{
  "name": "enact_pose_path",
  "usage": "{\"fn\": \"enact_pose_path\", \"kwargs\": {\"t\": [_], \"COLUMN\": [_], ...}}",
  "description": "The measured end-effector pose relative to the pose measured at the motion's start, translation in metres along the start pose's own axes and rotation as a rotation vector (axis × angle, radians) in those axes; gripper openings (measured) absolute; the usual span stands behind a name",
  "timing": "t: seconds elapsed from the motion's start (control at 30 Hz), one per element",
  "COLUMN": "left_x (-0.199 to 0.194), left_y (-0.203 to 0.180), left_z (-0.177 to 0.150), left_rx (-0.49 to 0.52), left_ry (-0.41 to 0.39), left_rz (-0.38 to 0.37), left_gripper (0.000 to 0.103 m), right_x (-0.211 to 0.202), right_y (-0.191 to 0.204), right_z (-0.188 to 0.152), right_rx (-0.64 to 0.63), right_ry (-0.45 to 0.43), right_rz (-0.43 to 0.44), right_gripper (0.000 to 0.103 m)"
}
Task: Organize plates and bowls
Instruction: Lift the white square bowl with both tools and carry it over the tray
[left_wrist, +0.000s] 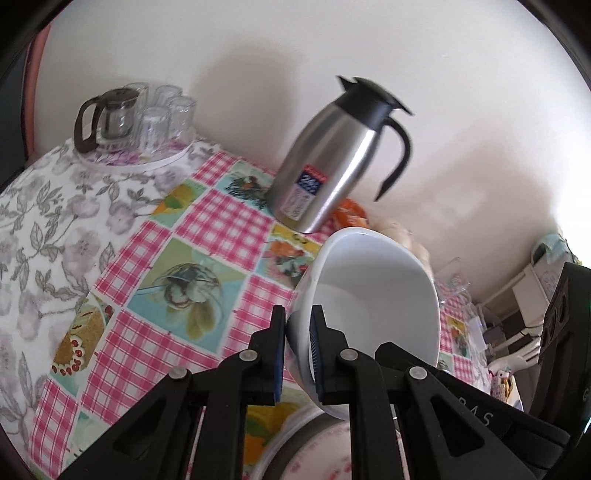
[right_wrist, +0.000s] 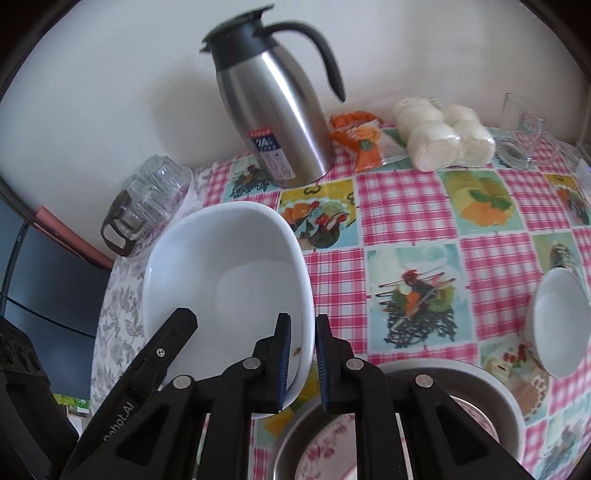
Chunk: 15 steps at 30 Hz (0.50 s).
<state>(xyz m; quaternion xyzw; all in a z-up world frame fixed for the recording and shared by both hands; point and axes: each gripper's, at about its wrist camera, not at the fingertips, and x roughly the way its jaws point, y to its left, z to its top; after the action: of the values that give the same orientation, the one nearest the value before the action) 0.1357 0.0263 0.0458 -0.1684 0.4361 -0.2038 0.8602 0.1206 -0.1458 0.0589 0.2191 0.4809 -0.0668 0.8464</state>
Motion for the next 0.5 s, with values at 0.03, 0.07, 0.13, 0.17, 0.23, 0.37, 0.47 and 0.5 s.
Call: {"fn": "enact_pose_path", "kwargs": {"t": [0.03,0.07,0.13,0.17,0.23,0.37,0.47,0.5], "left_x": [-0.004,-0.006,-0.012,-0.017,-0.023,-0.037,-0.045,-0.047], "left_y": [-0.007,-0.01,-0.021,-0.027,-0.037,-0.062,-0.075,-0.079], "left_z": [-0.001,-0.002,-0.004,-0.005,-0.007,-0.013,-0.017,-0.019], "left_rx": [0.011,0.018,0.033,0.044,0.064,0.125,0.149,0.156], "left_ry": [-0.003,-0.005,-0.009,-0.013,-0.021,-0.043,-0.047,-0.048], "left_rz": [-0.008,-0.012,-0.027,-0.035,-0.041,-0.038,-0.042,-0.046], "left_gripper": [0.013,0.013,0.013,0.013,0.013,0.013,0.013,0.013], "right_x": [-0.007,-0.014,-0.026,-0.034,-0.045,-0.067,-0.084,-0.088], "right_y": [-0.003,-0.006,-0.011,-0.015,-0.021,-0.034,-0.042,-0.046], "right_z": [-0.001,-0.001,-0.002,-0.003,-0.004,-0.007,-0.01,-0.011], "right_rx": [0.003,0.004,0.01,0.016,0.023,0.037,0.038,0.04], "right_ry": [-0.011,-0.021,-0.036,-0.044,-0.06,-0.092,-0.123,-0.131], "right_rz": [0.0,-0.001,0.002,0.004,0.01,0.026,0.028,0.029], "right_gripper": [0.014,0.015,0.015,0.015,0.015,0.015,0.015,0.015]}}
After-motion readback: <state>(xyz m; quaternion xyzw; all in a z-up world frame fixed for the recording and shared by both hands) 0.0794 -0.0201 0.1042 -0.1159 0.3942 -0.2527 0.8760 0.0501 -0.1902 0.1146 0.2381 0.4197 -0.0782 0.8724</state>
